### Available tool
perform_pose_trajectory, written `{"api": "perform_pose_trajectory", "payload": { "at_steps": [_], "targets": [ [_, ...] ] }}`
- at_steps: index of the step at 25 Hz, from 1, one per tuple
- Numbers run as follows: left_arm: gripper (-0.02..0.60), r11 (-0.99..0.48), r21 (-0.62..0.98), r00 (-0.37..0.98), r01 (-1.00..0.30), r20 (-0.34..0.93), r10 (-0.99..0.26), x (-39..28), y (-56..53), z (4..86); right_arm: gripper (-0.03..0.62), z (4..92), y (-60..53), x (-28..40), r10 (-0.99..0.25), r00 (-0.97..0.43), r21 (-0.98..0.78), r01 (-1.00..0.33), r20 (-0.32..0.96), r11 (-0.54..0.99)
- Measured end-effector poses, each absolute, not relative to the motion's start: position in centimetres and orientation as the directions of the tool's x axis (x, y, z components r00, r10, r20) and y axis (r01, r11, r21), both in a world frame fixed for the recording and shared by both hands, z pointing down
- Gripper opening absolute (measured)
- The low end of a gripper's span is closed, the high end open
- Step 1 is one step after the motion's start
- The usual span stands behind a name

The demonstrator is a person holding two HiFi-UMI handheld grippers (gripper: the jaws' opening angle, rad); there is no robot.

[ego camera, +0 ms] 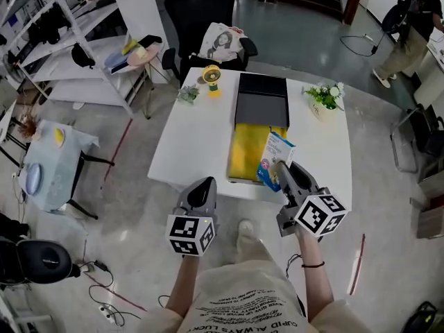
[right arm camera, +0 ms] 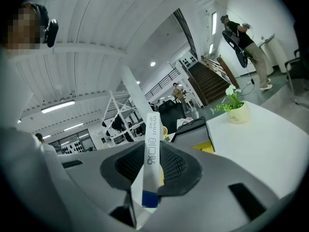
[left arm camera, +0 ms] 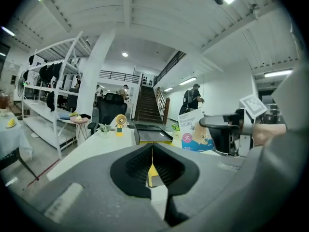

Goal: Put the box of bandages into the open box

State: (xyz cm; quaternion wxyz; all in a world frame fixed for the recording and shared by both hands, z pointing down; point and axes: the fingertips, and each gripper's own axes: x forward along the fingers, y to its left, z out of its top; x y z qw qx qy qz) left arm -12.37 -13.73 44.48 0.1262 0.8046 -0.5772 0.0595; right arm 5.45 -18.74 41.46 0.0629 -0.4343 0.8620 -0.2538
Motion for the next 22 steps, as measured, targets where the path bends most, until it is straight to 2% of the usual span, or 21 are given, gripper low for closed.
{"api": "perform_pose_trajectory", "payload": {
  "at_steps": [7,15,22],
  "targets": [
    [0.023,-0.254,0.173,0.297,-0.952,0.303,-0.906,-12.9,-18.2,47.1,0.092,44.3,-24.2,4.0,-0.724,-0.666,-0.549,-0.678,0.178,0.489],
    [0.023,-0.220,0.206,0.283,-0.954,0.366,-0.886,-12.5,-22.0,49.9,0.092,48.2,-27.9,1.5,-0.585,-0.765,-0.640,-0.596,0.268,0.486],
    [0.023,-0.195,0.238,0.284,-0.952,0.436,-0.854,-12.5,-23.6,53.2,0.092,51.6,-29.7,0.4,-0.525,-0.766,-0.681,-0.608,0.370,0.409]
  ]
}}
